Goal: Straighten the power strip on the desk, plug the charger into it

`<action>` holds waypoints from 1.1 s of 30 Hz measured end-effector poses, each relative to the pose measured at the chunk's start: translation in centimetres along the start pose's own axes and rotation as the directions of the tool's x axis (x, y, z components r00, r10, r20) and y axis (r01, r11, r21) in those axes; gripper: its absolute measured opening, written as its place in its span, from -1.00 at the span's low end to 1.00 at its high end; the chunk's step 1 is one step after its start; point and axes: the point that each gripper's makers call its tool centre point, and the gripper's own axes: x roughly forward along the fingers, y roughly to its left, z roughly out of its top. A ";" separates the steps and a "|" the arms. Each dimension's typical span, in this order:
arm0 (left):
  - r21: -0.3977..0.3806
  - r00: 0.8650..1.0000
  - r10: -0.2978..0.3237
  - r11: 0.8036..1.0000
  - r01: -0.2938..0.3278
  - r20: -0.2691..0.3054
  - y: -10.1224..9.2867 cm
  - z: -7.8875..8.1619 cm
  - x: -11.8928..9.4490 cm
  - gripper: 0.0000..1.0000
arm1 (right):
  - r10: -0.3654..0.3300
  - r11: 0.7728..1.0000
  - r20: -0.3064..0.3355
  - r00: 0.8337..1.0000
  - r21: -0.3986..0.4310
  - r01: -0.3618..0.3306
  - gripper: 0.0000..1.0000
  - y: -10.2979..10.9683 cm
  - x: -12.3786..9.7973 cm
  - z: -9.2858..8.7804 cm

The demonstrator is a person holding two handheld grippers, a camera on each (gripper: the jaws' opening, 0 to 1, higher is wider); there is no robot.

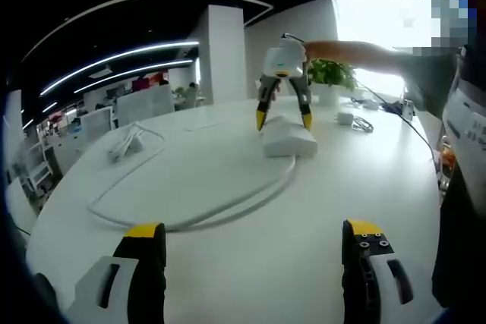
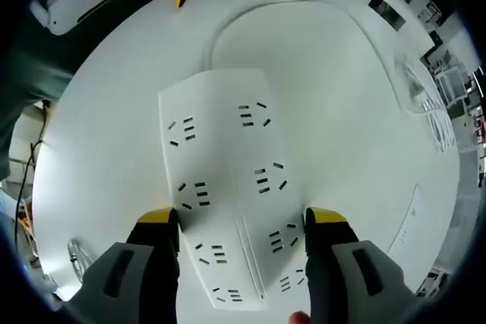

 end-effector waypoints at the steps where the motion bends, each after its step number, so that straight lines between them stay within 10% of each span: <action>1: 0.000 1.000 0.001 1.000 -0.001 -0.001 0.0 0.0 0.0 0.99 | 0.002 1.000 -0.002 1.000 -0.002 -0.002 0.35 0.0 0.0 0.0; 33: 0.010 1.000 -0.010 1.000 0.010 -0.003 -0.2 -0.2 0.0 0.99 | 0.028 1.000 -0.008 1.000 0.013 -0.028 0.32 0.0 0.3 -0.2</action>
